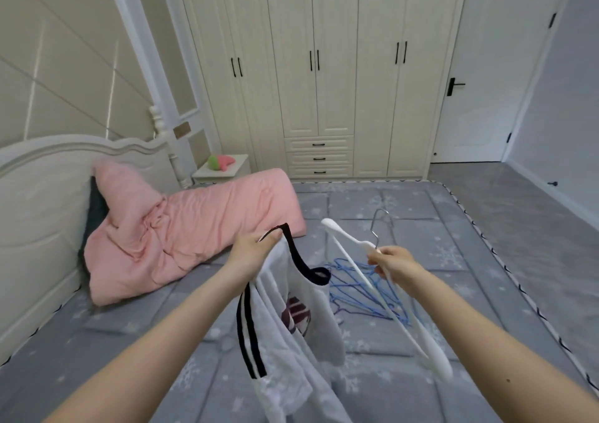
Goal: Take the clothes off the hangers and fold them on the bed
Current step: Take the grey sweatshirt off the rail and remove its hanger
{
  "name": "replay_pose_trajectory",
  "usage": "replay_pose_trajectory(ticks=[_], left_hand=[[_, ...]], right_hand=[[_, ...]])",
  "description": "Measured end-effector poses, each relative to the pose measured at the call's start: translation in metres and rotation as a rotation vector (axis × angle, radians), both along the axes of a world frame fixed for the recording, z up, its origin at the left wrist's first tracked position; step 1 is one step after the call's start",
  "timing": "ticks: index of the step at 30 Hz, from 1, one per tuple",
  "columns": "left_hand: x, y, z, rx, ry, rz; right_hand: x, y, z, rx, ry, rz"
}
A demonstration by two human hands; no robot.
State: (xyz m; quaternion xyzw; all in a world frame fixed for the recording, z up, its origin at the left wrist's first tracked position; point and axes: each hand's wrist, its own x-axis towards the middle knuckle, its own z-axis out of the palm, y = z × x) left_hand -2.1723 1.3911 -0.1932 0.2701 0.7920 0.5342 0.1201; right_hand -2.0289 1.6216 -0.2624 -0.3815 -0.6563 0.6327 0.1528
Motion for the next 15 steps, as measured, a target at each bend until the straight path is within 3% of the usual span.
replay_pose_trajectory(ticks=[6, 12, 15], left_hand=[[-0.008, 0.030, -0.021, -0.073, 0.113, -0.124], [-0.013, 0.055, -0.044, -0.178, 0.087, -0.260], [-0.019, 0.065, -0.055, -0.225, 0.085, -0.266]], right_hand=[[-0.006, 0.030, -0.047, -0.051, -0.203, -0.010], [-0.035, 0.057, -0.089, 0.032, -0.241, 0.067], [-0.061, 0.084, -0.090, 0.053, -0.172, 0.039]])
